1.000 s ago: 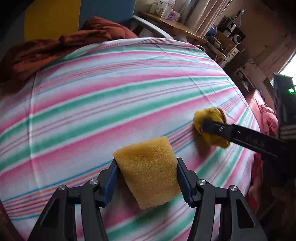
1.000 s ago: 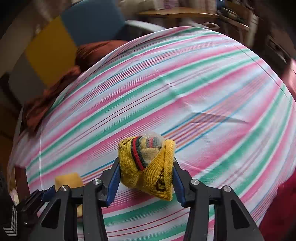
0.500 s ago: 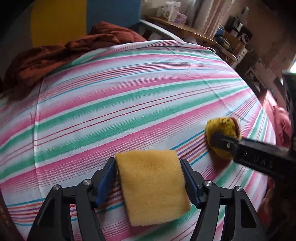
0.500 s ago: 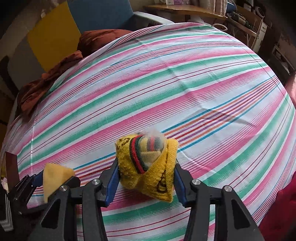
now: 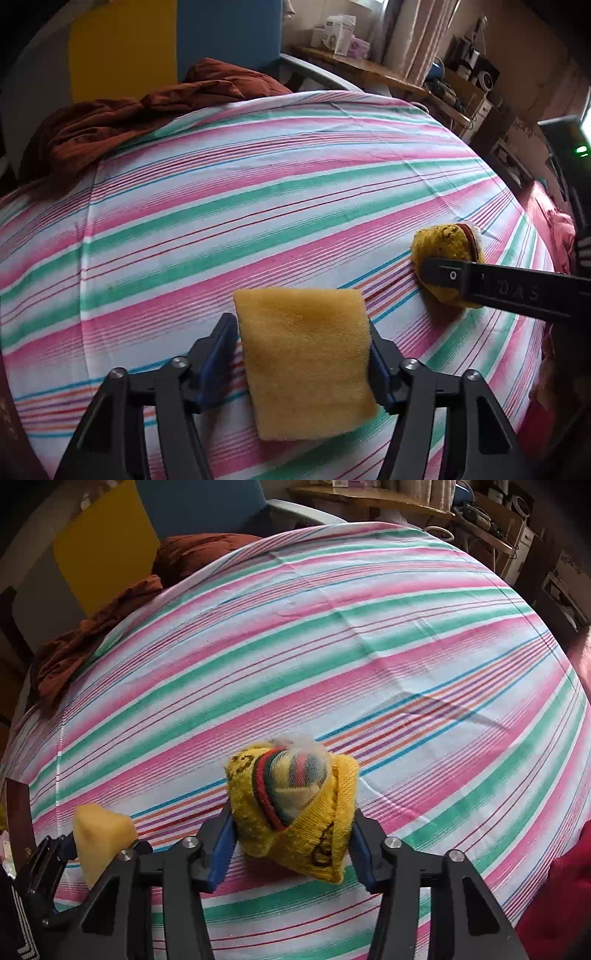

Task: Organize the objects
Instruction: 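Carry the yellow sponge and yellow sock into the gold tray and release both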

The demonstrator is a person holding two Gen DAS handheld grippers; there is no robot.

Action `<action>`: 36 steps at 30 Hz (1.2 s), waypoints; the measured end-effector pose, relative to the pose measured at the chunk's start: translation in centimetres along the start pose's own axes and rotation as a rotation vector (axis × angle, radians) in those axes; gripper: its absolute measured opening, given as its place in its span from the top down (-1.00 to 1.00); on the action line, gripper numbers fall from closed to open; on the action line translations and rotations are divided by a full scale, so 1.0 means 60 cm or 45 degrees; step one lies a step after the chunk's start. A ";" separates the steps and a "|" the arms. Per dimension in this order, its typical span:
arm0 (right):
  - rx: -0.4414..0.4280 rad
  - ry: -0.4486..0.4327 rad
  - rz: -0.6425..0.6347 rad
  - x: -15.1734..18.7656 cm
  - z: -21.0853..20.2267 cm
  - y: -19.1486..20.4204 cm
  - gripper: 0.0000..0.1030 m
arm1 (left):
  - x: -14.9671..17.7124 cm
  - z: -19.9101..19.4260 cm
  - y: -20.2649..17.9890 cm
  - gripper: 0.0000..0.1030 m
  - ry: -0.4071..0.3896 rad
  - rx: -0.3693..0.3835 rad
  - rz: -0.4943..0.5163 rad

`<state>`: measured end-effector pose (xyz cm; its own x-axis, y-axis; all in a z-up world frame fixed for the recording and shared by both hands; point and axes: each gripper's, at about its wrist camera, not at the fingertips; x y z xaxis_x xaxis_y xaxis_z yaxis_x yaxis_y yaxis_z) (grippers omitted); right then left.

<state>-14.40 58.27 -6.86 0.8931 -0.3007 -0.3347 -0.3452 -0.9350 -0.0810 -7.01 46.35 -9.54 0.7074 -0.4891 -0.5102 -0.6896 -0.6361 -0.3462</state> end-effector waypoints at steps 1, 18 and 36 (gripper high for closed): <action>0.000 -0.005 -0.001 0.000 -0.001 0.002 0.01 | 0.003 -0.003 0.002 -0.16 -0.008 0.006 -0.007; -0.129 -0.081 -0.255 0.013 -0.015 0.086 0.03 | 0.087 -0.078 0.025 -0.02 -0.129 -0.018 -0.063; -0.208 -0.102 -0.491 0.052 -0.029 0.151 0.03 | 0.122 -0.098 0.036 -0.02 -0.191 -0.055 -0.032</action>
<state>-14.25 48.54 -7.01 0.9204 0.0865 -0.3814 0.0659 -0.9956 -0.0667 -2.42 37.86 -9.38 0.6908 -0.3803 -0.6150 -0.6626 -0.6735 -0.3278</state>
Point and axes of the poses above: each gripper's, at about its wrist camera, not at the fingertips, and z roughly the way its jaws point, y to its left, x to its underside, and after that the axes turned 12 degrees about x, right-handed
